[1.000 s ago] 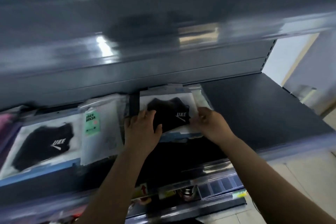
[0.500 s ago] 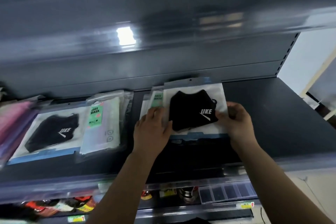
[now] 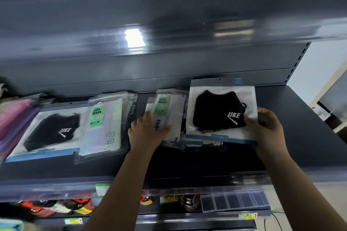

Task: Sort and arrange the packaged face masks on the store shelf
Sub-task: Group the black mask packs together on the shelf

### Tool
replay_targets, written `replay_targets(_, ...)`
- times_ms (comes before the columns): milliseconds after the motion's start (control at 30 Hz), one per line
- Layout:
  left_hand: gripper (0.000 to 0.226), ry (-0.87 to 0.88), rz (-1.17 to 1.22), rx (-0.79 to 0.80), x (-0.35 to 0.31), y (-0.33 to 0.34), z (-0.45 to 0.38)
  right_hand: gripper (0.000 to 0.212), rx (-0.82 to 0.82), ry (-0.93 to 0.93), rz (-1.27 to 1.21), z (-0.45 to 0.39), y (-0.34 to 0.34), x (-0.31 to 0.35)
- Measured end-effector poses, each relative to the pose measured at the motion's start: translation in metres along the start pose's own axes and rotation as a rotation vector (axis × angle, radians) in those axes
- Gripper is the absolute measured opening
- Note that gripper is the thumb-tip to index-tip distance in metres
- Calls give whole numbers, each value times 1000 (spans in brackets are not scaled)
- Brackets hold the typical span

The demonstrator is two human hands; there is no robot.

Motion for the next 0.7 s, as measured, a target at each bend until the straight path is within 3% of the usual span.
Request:
replay_targets(100, 80, 27, 53, -84, 1, -1, 1, 21, 9, 3, 2, 2, -2, 2)
replay_targets(367, 69, 79, 608, -181, 2, -4, 22, 21, 63, 12, -36, 12, -7, 6)
replay_targets(533, 72, 35, 757, -266, 7, -6, 40, 22, 81, 16, -42, 18, -11, 10)
replay_targets(700, 52, -30, 1012, -330, 18, -8, 60, 22, 145, 30, -92, 22, -11, 11)
Point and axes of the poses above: each hand's wrist, its own z-axis away from the middle knuckle, its own y-axis out of the palm, x = y × z, the point moved 4 cm from there along -z, towards the middle knuckle, and after that the axes turned 5 degrees about x, right-handed, at the moved point
